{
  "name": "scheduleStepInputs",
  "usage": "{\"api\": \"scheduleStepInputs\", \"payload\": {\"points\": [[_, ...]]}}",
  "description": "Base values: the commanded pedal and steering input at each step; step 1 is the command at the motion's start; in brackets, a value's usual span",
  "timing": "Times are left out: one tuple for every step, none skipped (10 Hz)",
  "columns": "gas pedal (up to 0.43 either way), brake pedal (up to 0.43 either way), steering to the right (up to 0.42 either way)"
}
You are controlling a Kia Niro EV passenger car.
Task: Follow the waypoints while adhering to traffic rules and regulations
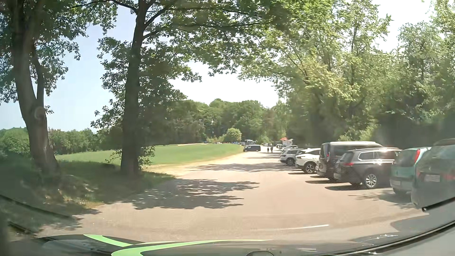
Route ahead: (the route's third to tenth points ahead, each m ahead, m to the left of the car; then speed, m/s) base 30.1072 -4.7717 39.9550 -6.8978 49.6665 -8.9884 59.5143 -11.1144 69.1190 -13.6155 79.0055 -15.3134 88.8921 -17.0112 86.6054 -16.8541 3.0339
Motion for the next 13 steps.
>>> {"api": "scheduleStepInputs", "payload": {"points": [[0.000,0.079,0.023],[0.000,0.098,0.006],[0.000,0.091,0.002],[0.000,0.061,0.005],[0.000,0.043,0.007],[0.000,0.000,-0.004],[0.000,0.000,-0.006],[0.000,0.000,0.015],[0.000,0.000,0.027],[0.000,0.000,0.014],[0.000,0.000,0.006],[0.000,0.000,0.006],[0.000,0.000,0.007]]}}
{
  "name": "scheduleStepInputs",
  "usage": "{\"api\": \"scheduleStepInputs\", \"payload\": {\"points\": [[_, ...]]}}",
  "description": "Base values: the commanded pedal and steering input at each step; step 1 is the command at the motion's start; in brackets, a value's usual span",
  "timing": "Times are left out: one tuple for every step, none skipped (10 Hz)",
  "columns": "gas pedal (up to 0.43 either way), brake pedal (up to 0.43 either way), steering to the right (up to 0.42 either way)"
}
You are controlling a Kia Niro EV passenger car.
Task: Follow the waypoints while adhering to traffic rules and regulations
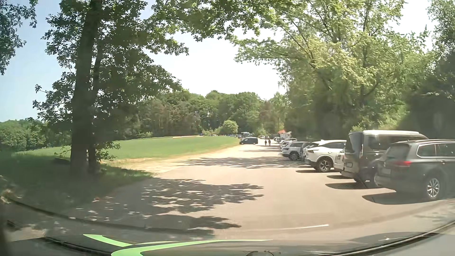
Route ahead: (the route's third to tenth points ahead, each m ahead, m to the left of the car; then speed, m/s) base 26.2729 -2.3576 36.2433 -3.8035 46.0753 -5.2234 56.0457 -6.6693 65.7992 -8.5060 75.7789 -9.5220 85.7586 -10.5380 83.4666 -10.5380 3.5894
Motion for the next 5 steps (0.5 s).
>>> {"api": "scheduleStepInputs", "payload": {"points": [[0.008,0.000,0.006],[0.008,0.000,0.007],[0.008,0.000,0.006],[0.020,0.000,0.006],[0.028,0.000,0.006]]}}
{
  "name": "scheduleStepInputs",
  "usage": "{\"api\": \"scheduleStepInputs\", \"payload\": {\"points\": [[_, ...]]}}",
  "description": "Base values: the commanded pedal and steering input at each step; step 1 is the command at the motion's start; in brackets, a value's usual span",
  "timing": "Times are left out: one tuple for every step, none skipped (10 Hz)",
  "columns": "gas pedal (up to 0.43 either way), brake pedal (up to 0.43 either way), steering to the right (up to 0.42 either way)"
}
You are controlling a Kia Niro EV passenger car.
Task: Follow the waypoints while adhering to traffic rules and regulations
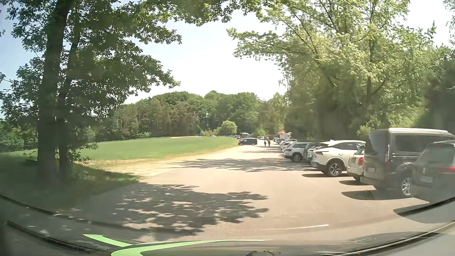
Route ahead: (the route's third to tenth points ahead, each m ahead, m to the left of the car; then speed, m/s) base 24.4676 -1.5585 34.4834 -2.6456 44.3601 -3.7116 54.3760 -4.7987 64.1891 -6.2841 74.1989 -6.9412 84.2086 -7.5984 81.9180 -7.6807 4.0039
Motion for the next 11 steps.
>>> {"api": "scheduleStepInputs", "payload": {"points": [[0.028,0.000,0.006],[0.028,0.000,0.006],[0.028,0.000,0.005],[0.028,0.000,0.006],[0.028,0.000,0.006],[0.028,0.000,0.006],[0.028,0.000,0.005],[0.028,0.000,0.006],[0.028,0.000,0.006],[0.028,0.000,0.006],[0.028,0.000,0.006]]}}
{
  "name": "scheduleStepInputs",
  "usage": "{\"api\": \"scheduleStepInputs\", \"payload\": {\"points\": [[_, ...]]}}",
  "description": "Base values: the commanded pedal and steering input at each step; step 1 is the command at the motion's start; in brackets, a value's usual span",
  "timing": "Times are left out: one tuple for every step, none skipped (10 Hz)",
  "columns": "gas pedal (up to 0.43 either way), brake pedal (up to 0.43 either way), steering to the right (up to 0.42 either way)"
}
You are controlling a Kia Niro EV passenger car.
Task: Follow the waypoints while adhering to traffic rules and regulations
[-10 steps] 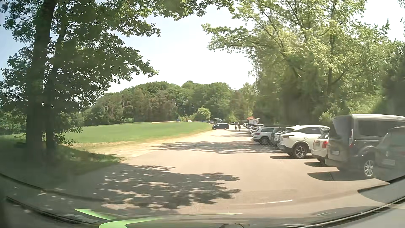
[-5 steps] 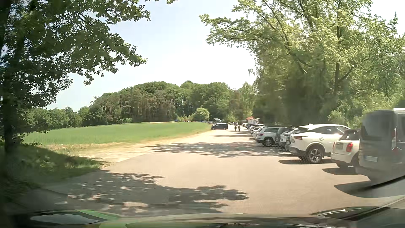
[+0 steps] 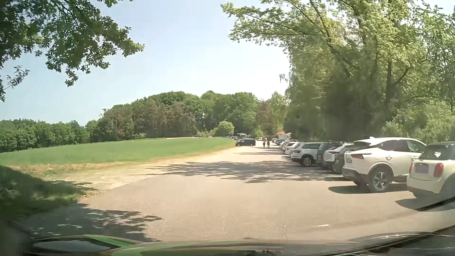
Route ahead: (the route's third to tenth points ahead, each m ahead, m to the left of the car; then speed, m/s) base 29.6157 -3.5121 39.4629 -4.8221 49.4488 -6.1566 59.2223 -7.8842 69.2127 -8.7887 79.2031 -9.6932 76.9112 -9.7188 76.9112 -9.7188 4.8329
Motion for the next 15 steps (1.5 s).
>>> {"api": "scheduleStepInputs", "payload": {"points": [[0.039,0.000,0.005],[0.039,0.000,0.005],[0.039,0.000,0.005],[0.039,0.000,0.008],[0.039,0.000,0.010],[0.039,0.000,0.010],[0.039,0.000,0.010],[0.039,0.000,0.010],[0.039,0.000,0.010],[0.039,0.000,0.010],[0.039,0.000,0.009],[0.028,0.000,0.009],[0.020,0.000,0.009],[0.000,0.000,0.010],[0.000,0.000,0.010]]}}
